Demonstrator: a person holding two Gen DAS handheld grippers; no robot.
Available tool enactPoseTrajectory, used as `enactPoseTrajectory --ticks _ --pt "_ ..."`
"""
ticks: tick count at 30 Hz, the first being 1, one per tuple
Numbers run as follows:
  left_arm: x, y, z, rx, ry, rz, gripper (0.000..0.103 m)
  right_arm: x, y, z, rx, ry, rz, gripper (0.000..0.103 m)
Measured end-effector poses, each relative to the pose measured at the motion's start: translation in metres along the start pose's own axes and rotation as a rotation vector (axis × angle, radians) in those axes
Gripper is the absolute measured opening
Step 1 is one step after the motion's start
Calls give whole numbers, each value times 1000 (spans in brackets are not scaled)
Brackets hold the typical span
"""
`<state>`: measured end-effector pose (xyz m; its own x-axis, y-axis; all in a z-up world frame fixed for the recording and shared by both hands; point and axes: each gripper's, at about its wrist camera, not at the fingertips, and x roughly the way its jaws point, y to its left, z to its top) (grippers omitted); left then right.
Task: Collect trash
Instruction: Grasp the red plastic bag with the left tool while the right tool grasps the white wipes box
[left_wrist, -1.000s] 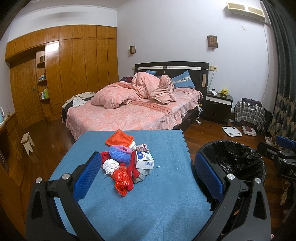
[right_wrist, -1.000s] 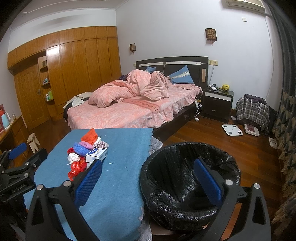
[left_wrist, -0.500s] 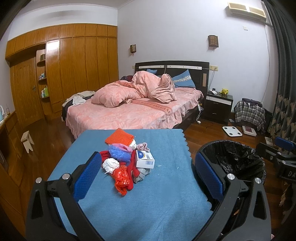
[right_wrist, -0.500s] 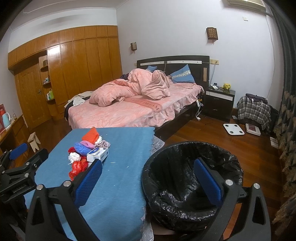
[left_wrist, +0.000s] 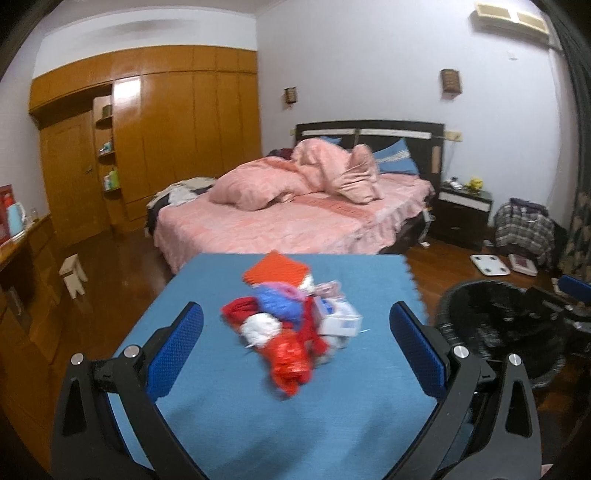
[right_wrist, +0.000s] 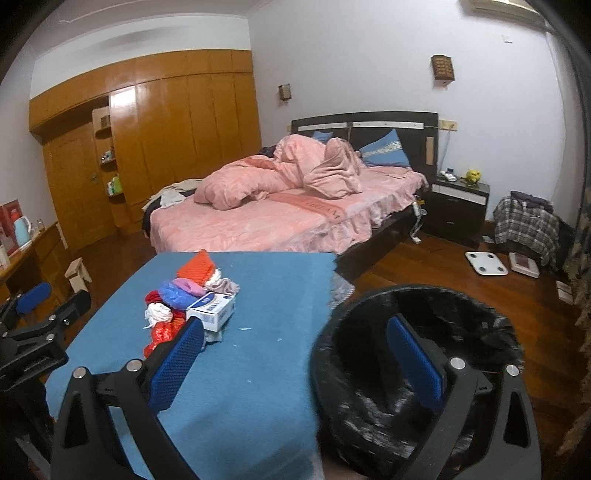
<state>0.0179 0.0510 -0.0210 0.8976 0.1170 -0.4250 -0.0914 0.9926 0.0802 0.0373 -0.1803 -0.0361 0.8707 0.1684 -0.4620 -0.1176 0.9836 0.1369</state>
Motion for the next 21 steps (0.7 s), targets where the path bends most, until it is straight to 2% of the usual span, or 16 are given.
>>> enactPoseTrajectory --ticks 3,7,12,16,20,21 --pt "16 16 -6 9 31 39 98 21 12 -5 -9 5 21 97" --pt "43 38 -23 -33 65 38 98 54 27 -14 -16 30 34 97" --pt "80 45 -42 -43 146 29 98 89 33 -23 3 81 42 97" --pt "102 46 -55 -39 188 26 97 111 34 -30 2 126 34 92" --pt "124 41 -66 -31 228 9 92 126 38 -35 -17 151 27 90" --pt "129 39 -67 -27 237 6 86 129 38 -36 -17 158 28 90"
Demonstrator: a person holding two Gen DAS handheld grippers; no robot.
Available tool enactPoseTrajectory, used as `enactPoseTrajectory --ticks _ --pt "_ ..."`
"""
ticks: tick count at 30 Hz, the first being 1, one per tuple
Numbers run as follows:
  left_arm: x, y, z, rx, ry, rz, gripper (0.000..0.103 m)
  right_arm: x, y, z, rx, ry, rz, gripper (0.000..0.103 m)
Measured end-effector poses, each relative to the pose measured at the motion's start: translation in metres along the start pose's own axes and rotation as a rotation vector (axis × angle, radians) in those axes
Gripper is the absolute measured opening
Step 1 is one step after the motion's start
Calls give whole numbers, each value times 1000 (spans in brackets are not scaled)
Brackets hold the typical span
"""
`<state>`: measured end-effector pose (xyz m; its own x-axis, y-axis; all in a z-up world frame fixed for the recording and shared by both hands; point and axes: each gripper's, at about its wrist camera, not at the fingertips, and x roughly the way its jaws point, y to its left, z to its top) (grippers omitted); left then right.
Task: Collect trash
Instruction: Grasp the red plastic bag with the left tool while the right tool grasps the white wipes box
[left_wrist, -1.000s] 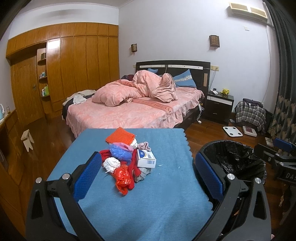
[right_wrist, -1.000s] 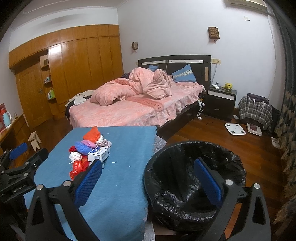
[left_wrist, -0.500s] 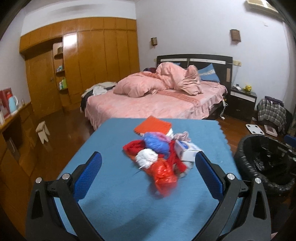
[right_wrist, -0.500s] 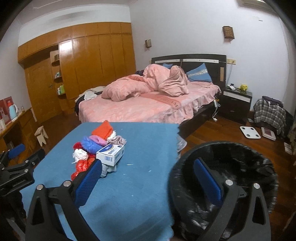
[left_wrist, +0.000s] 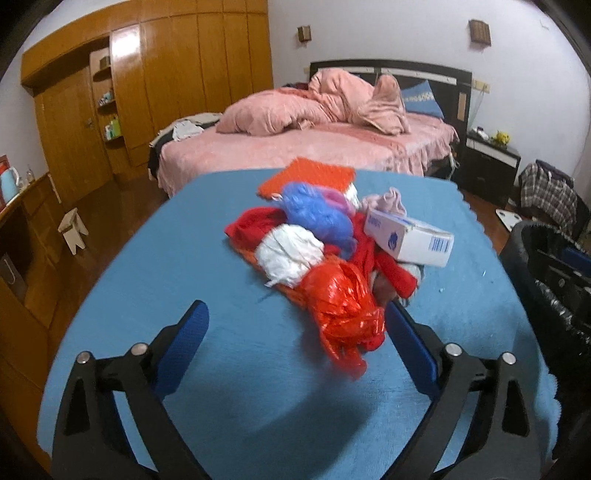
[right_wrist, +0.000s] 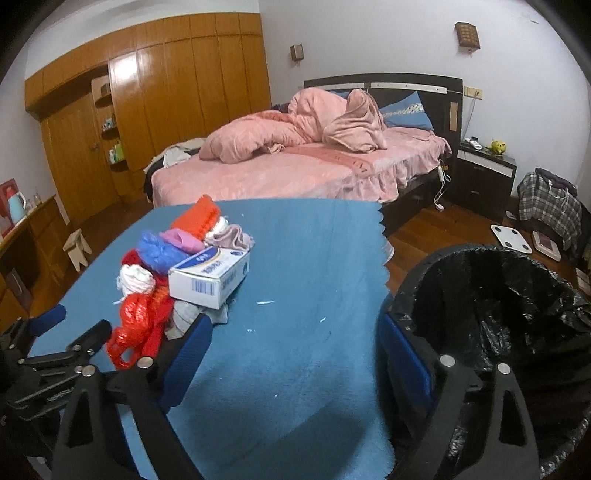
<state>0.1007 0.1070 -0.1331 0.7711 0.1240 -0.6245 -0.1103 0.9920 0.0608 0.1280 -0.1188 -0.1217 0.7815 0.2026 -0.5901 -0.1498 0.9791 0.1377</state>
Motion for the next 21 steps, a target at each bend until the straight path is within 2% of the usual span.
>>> enactPoseTrajectory --ticks 1,4,9,11,13,14,16,21 --pt "7 -3 -1 7 17 -9 78 3 0 -1 1 6 1 89" --pt "25 -6 -3 -4 56 -68 74 9 0 -1 -7 16 -4 89" --pt "41 -18 -7 27 99 -97 72 18 2 -2 -20 31 -9 89" --pt "46 -22 -9 43 115 -122 64 22 4 -3 -24 38 -6 89" --pt "49 -23 -11 44 131 -172 48 24 5 -4 -26 44 -4 89" --pt "50 -23 -11 38 137 -181 45 26 5 -4 -26 48 -4 89" --pt "50 -20 -11 19 137 -197 33 28 5 -4 -27 53 -3 89" --pt "36 -12 -9 3 100 -203 21 30 10 -4 -32 57 3 89"
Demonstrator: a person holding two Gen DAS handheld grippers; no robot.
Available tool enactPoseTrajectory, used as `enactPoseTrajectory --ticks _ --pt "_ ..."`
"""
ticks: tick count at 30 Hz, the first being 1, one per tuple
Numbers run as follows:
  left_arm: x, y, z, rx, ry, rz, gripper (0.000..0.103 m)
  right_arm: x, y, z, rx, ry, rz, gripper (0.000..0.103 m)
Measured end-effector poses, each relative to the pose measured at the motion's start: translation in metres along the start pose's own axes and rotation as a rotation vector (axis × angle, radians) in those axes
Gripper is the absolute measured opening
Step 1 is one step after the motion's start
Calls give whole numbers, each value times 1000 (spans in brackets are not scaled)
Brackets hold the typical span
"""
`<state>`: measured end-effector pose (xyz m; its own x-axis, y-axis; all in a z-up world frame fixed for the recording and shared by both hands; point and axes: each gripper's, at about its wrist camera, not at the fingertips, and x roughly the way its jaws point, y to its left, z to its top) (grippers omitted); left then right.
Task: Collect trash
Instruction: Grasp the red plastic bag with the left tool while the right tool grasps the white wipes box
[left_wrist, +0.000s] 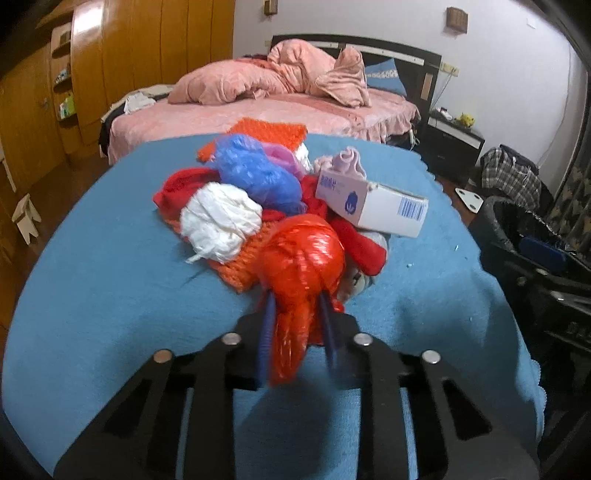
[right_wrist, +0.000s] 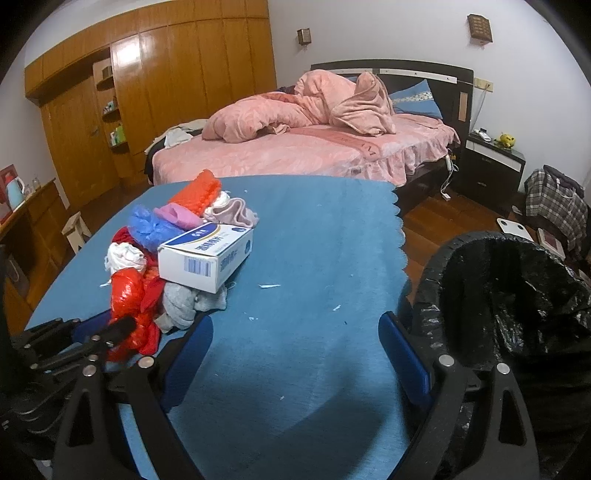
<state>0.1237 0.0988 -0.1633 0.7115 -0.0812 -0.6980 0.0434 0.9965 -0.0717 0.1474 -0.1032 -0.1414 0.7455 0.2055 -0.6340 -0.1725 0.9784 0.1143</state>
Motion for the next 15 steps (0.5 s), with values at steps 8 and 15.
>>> enactPoseTrajectory --ticks 8,15 --pt "-40 23 8 -62 -88 47 20 9 15 15 11 -17 29 89" --pt "-36 37 31 -89 -111 86 20 29 40 36 17 -25 53 89"
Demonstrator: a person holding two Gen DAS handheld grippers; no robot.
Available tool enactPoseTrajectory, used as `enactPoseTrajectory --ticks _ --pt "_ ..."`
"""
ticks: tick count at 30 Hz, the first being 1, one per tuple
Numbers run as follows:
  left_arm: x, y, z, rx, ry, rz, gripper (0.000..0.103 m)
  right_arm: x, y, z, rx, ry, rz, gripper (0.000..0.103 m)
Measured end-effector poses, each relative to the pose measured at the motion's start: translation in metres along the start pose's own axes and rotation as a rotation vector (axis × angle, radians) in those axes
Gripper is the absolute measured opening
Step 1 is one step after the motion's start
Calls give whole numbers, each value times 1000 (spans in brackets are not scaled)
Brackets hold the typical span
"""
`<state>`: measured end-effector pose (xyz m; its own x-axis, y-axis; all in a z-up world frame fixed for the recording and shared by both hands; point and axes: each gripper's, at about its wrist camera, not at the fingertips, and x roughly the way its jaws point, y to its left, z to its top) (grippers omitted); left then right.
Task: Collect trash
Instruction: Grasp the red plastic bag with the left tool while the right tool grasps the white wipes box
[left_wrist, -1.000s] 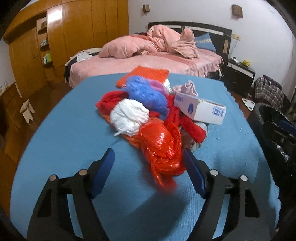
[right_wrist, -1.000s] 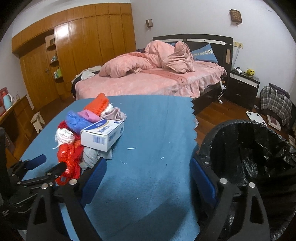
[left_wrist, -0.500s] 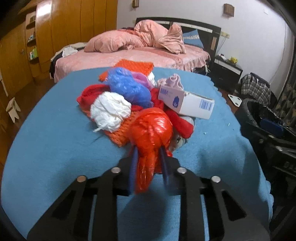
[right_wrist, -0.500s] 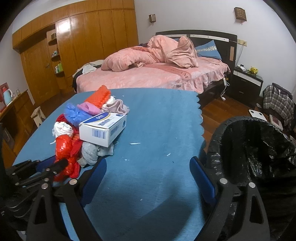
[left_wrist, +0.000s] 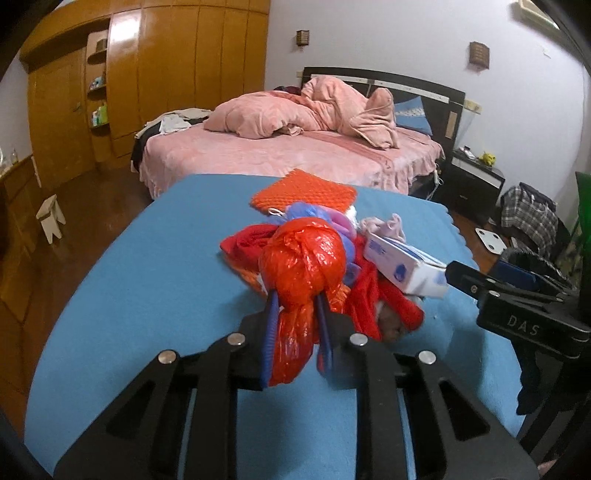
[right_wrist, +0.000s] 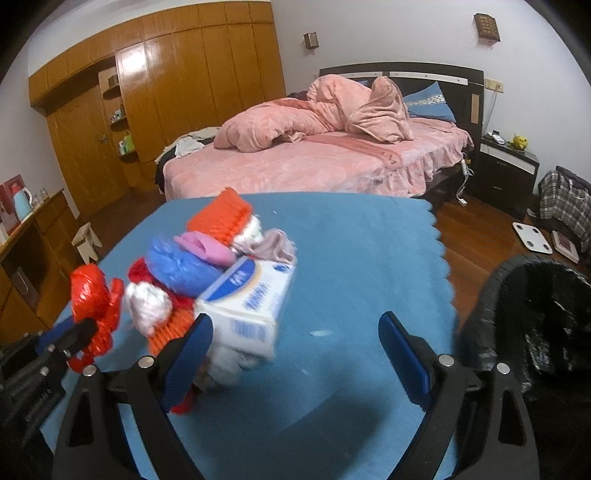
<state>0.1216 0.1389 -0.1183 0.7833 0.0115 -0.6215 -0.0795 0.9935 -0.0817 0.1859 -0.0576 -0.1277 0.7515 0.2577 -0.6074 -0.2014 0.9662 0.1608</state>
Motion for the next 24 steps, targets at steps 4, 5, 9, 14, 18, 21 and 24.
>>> enactPoseTrajectory --ticks 4,5,9,14,18,21,24 --pt "4 2 6 -14 -4 7 19 15 13 7 -14 9 2 89" --pt "4 3 5 -14 -4 7 19 18 14 7 -12 14 1 89" --pt "7 4 5 -21 0 9 20 28 19 9 -5 31 12 89" --pt "9 10 1 -34 4 20 20 27 28 10 -8 36 42 89" --pt "9 11 0 -41 8 30 20 37 31 10 -3 59 26 89" --pt "10 12 1 -40 9 31 20 46 29 10 15 80 25 86" --pt "10 13 3 -40 8 31 20 53 28 8 25 111 38 67"
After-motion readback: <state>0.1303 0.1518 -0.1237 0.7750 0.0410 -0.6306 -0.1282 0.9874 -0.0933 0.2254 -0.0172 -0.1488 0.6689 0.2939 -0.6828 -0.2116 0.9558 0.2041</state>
